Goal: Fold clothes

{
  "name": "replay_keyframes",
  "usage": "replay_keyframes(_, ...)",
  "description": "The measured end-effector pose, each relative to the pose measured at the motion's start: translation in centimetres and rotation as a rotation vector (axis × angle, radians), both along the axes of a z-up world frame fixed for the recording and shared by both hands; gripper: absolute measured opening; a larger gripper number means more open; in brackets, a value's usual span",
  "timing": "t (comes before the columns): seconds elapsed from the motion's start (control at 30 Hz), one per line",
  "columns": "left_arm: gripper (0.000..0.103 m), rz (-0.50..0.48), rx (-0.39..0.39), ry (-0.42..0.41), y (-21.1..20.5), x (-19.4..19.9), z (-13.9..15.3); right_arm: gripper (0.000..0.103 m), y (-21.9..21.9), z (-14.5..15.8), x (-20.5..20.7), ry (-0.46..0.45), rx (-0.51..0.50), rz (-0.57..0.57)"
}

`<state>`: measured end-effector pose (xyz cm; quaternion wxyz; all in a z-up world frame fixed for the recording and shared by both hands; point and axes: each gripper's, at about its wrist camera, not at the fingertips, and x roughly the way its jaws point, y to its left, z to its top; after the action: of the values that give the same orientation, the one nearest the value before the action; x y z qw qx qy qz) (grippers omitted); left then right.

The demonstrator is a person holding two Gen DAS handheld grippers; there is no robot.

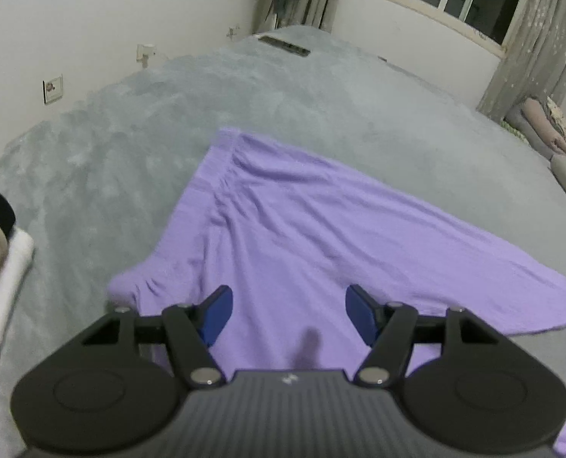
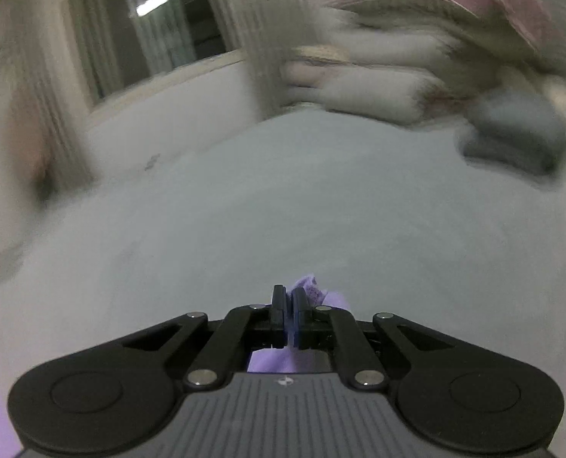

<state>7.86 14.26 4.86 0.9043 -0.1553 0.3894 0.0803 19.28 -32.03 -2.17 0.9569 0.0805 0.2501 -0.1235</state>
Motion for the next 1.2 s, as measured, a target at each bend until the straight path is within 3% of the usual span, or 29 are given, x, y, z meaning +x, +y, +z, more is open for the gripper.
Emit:
replay_keyframes(0.07, 0.063, 0.002, 0.005, 0.009, 0.1, 0.0, -0.5, 0.005, 4.0, -0.7, 0.8, 0.093, -0.187, 0.1)
replay_keyframes(0.17, 0.063, 0.015, 0.022, 0.012, 0.2, 0.0, -0.7, 0.004, 9.1, -2.3, 0.3, 0.162, -0.408, 0.231)
replay_keyframes(0.33, 0.063, 0.006, -0.002, 0.008, 0.1, 0.1, -0.9, 0.004, 14.1, -4.6, -0.8, 0.226, -0.653, 0.349)
replay_keyframes(0.4, 0.063, 0.006, -0.009, 0.008, 0.2, 0.3, -0.9, 0.004, 14.9, -4.5, -1.2, 0.236, -0.683, 0.365)
replay_keyframes(0.43, 0.063, 0.006, -0.012, 0.008, 0.4, 0.4, -1.0, 0.004, 14.8, -4.2, -1.4, 0.231, -0.676, 0.369)
replay_keyframes(0.47, 0.063, 0.005, -0.016, 0.008, 0.5, 0.5, -1.0, 0.01, 13.7, -3.4, -1.3, 0.211, -0.606, 0.355)
replay_keyframes(0.53, 0.063, 0.007, -0.024, 0.006, 0.5, 0.3, -0.9, 0.016, 9.5, -1.5, -0.8, 0.161, -0.349, 0.276)
replay_keyframes(0.6, 0.063, 0.009, -0.029, 0.004, 0.6, 0.4, -0.9, 0.018, 2.9, -0.5, -0.4, 0.118, -0.018, 0.115)
replay_keyframes(0.73, 0.063, 0.01, -0.042, -0.002, 0.4, 0.4, -0.9, 0.019, -8.5, -2.1, -1.6, 0.052, 0.451, -0.138)
replay_keyframes(0.8, 0.063, 0.005, -0.037, 0.001, 0.4, 0.4, -1.0, 0.021, -11.2, -3.4, -1.4, 0.036, 0.594, -0.191)
replay_keyframes(0.9, 0.063, 0.005, -0.031, 0.009, 0.3, 0.6, -1.3, 0.02, -12.7, -4.9, -0.7, 0.018, 0.713, -0.203)
replay_keyframes(0.93, 0.063, 0.005, -0.03, 0.01, 0.3, 0.6, -1.3, 0.02, -12.7, -4.9, -0.2, 0.019, 0.71, -0.199)
replay_keyframes(1.0, 0.063, 0.007, -0.029, 0.011, 0.3, 0.7, -1.4, 0.017, -11.3, -4.0, 0.8, 0.047, 0.586, -0.175)
replay_keyframes(1.03, 0.063, 0.009, -0.03, 0.011, 0.4, 0.7, -1.4, 0.004, -10.1, -3.4, 1.1, 0.062, 0.508, -0.167)
replay_keyframes(1.2, 0.063, 0.011, -0.036, 0.007, 0.4, 0.8, -1.3, 0.004, -4.4, -1.5, -1.1, -0.014, 0.227, -0.007)
